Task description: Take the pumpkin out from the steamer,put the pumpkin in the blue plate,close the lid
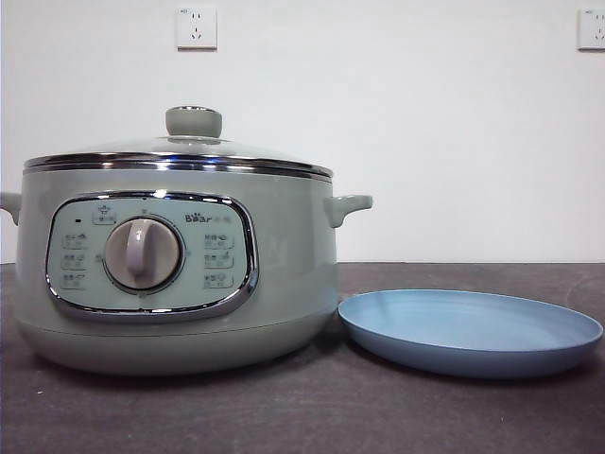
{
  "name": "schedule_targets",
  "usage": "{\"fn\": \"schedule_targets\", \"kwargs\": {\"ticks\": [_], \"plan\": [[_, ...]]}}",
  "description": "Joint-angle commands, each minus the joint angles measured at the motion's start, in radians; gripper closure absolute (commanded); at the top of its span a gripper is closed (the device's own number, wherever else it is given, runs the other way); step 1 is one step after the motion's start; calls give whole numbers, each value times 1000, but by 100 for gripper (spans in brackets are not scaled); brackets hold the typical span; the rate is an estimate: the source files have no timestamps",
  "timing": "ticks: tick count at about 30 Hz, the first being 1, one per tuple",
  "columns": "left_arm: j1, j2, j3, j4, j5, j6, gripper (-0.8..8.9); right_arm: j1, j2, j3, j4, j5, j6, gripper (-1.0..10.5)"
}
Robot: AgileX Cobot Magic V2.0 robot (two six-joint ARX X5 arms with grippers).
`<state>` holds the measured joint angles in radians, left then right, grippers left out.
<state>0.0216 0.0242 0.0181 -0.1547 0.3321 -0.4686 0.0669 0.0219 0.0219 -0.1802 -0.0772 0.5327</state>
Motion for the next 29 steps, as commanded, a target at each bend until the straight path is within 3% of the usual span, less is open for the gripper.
{"fn": "schedule_targets", "kwargs": {"ticks": [1,6,13,19,29], "plan": [[4,-2,-10,5,16,-30,821,2,0,-10,-2,-13,53,963],[4,0,60,-44,6,-26,822,2,8,32,-30,-81,53,963],[4,3,212,-158,-44,38,822,1,51,169,-92,-80,31,963],[4,58,313,-192,-55,81,822,1,141,325,-129,-80,-59,963],[4,306,520,-196,-11,191,822,2,354,586,-201,-90,-225,963]]}}
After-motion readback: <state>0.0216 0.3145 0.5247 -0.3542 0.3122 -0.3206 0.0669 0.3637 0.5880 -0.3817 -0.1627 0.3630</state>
